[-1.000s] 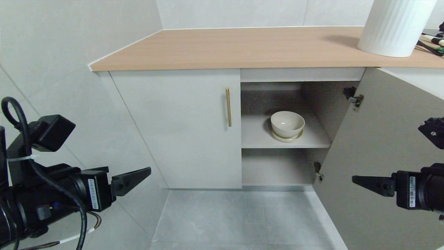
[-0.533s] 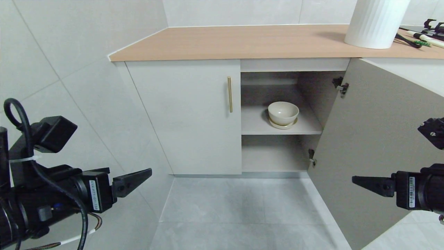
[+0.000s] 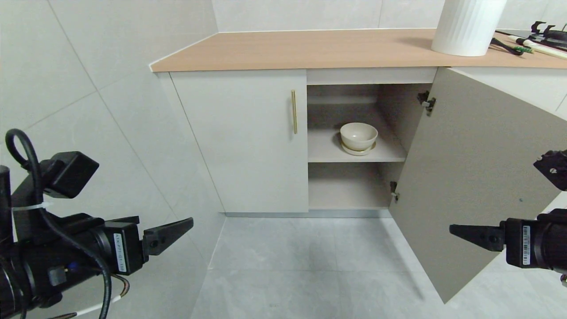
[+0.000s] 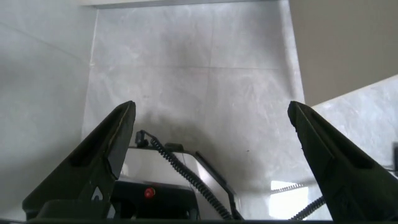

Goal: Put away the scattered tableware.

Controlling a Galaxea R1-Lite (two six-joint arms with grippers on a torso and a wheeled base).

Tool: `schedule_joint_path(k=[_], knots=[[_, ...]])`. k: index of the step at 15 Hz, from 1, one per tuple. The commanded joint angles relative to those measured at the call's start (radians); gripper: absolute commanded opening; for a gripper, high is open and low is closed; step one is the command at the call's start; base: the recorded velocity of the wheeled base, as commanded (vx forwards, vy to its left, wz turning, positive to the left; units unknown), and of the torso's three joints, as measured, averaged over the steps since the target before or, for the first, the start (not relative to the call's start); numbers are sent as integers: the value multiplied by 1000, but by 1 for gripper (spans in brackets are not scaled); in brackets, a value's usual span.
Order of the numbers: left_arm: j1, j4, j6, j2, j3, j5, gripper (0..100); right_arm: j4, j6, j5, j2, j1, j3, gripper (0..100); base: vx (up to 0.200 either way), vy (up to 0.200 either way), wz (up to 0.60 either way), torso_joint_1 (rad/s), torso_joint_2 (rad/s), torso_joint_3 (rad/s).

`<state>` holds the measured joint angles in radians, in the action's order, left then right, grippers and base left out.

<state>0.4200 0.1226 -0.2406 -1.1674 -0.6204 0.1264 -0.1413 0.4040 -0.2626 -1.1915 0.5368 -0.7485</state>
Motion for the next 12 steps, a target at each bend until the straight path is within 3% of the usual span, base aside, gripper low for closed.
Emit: schedule_joint_path(k=[1, 9, 12], knots=[[0, 0, 0, -1, 1, -1, 100, 0, -1, 0, -2, 0, 0, 100, 0, 0, 0, 0, 0, 0], [0, 0, 0, -3, 1, 2, 100, 0, -1, -9, 9, 0, 9, 100, 0, 0, 0, 0, 0, 0], [0, 0, 1, -3, 1, 4, 100, -3, -2, -9, 23, -3, 9, 100, 0, -200, 0, 2, 2, 2]])
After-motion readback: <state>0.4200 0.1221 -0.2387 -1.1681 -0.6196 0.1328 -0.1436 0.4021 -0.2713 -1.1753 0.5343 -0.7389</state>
